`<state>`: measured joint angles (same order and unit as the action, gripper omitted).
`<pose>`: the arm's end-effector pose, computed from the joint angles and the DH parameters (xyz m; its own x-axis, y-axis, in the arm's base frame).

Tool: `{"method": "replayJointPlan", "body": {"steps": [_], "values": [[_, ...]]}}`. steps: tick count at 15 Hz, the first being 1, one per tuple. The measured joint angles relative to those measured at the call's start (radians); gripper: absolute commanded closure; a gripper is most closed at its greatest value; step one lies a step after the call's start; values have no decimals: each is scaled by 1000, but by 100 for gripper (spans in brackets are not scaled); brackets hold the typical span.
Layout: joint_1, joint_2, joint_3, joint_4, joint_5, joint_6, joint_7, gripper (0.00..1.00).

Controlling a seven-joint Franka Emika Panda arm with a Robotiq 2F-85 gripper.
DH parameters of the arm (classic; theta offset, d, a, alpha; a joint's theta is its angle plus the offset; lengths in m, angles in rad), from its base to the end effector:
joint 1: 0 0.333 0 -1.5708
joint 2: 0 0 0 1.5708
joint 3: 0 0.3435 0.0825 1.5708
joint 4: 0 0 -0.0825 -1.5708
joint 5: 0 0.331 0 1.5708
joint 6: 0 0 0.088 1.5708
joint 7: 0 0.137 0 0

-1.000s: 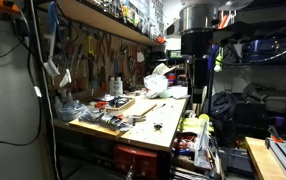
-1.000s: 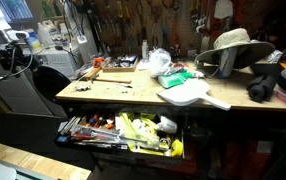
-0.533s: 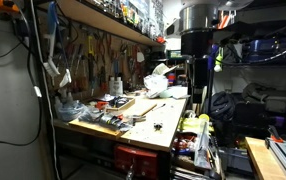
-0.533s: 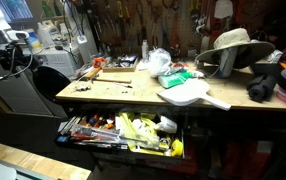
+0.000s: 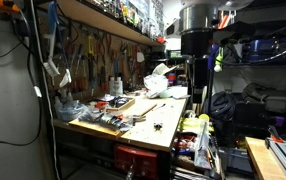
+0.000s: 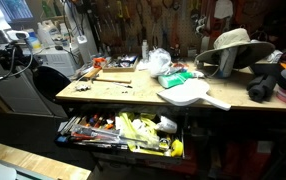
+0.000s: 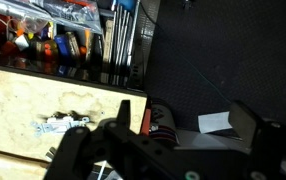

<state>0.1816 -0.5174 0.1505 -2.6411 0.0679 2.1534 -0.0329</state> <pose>0.3003 0.1095 0.4324 0.9520 0.3050 0.0259 0.3046 -0.9523 0.0174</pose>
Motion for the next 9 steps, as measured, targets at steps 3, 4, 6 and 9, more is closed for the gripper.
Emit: {"method": "replayJointPlan", "body": {"steps": [3,4,6,9], "values": [[-13,4,-24,14,1,9,9,0],[-26,10,-41,26,1,21,10,0],[-56,35,-81,59,2,45,12,0],[-94,105,-133,137,35,86,14,0]]}}
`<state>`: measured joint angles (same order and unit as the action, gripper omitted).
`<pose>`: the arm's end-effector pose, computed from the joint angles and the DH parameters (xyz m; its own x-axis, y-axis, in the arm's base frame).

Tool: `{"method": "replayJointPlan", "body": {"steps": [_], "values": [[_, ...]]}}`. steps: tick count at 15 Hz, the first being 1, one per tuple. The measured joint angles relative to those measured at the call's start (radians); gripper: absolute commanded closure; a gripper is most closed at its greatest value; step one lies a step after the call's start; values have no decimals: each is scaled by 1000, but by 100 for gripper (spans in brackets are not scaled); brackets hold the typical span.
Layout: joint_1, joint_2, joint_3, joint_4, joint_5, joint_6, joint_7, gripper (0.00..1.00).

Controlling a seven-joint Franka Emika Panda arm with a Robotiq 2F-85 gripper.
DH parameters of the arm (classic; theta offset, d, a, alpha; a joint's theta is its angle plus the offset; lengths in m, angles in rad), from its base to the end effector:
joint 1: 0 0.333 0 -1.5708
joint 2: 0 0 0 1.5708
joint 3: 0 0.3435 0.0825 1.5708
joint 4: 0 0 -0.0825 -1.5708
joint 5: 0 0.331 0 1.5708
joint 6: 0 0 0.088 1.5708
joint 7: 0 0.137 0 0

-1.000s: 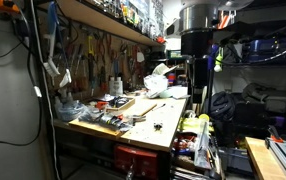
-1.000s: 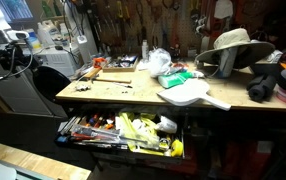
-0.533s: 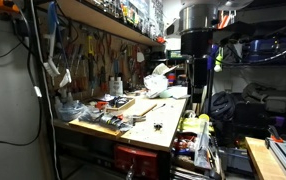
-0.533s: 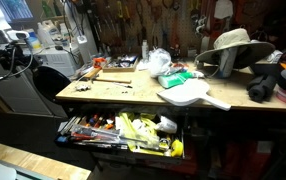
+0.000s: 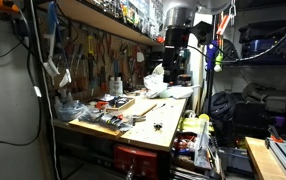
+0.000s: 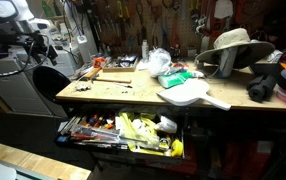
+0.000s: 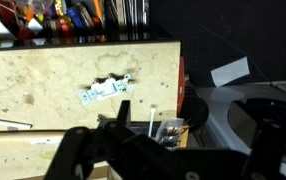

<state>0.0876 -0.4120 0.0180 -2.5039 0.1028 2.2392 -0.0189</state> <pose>0.3708 0.0452 0.4651 0.9875 0.0592 0.1458 0.0713 -0.9943 -0.0791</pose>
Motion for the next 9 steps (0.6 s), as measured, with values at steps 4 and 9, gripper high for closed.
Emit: {"method": "replayJointPlan", "body": {"steps": [4,9], "values": [[-30,136,-31,138,79,52,38,0],[-56,332,-31,300,83,195,158,0]]}}
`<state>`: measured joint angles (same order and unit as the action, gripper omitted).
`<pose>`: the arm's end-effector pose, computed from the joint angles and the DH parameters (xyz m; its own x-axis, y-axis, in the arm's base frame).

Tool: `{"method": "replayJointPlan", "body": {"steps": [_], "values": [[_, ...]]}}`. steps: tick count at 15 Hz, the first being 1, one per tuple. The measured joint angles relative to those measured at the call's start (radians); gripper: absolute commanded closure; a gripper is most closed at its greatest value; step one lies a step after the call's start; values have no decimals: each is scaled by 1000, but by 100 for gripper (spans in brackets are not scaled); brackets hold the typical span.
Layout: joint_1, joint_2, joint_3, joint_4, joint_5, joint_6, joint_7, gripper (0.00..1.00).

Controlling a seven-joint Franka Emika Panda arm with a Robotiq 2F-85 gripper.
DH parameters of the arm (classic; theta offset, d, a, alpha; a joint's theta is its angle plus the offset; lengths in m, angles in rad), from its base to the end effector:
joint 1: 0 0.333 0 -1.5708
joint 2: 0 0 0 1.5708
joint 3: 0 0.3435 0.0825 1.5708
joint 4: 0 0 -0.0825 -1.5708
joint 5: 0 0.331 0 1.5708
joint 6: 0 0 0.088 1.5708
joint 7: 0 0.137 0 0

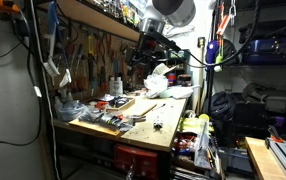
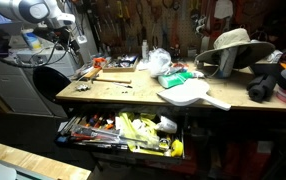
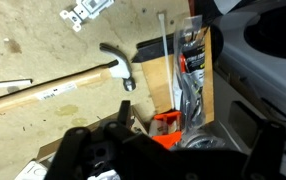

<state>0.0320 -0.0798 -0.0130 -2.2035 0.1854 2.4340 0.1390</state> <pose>0.5055 0.0136 0.4751 0.9279 -0.2576 0.2694 -0.2087 -0.9579 -0.1971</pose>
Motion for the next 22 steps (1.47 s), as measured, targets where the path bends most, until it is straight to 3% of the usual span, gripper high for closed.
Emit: {"method": "replayJointPlan", "body": {"steps": [8,16,22], "values": [[-22,263,-15,208,-30,170,211,0],[-23,311,-23,249,-33,196,225,0],[-78,412,-27,376,47,160,193,0]]}}
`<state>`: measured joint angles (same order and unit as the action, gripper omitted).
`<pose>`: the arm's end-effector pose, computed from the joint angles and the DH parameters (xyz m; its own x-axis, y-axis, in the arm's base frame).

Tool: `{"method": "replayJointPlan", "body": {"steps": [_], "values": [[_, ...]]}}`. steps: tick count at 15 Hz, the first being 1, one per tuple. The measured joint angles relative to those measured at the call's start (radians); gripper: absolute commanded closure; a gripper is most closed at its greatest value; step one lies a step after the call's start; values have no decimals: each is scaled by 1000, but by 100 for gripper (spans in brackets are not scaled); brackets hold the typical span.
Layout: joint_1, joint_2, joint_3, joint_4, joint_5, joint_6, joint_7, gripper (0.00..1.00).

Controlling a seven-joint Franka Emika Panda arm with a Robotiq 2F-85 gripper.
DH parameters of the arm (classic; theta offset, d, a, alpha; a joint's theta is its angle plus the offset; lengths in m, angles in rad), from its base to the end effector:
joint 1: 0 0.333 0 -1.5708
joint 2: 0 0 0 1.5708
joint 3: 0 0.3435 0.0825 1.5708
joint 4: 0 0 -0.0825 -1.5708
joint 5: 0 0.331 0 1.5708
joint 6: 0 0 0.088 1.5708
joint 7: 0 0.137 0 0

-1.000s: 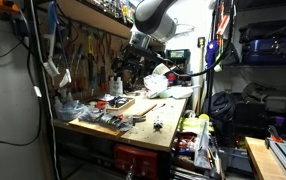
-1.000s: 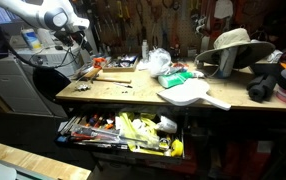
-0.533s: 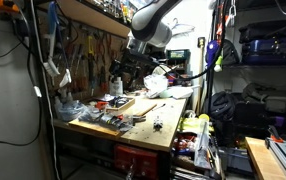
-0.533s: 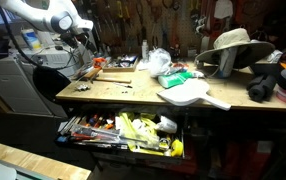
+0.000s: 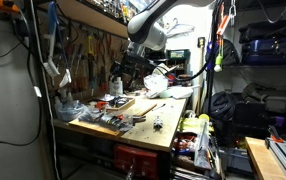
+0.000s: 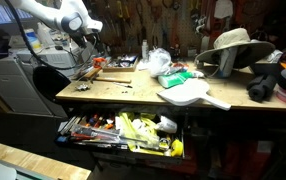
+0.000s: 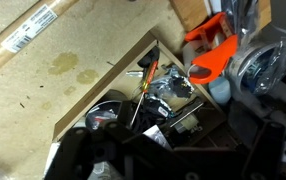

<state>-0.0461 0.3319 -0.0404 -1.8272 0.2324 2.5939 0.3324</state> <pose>0.6462 -0.0542 0.4287 0.7586 -0.5651 0.3244 -0.4835 -0.8219 -0.3011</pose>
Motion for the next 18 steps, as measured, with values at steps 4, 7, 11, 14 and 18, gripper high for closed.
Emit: {"method": "replayJointPlan", "body": {"steps": [4,7,11,14,18], "values": [[-25,101,0,99,11,-34,-5,0],[-30,179,-5,165,11,-38,-1,0],[-32,267,-7,250,11,-62,17,15],[-32,314,-8,310,11,-94,51,25],[-32,357,-14,375,11,-159,91,36]]}}
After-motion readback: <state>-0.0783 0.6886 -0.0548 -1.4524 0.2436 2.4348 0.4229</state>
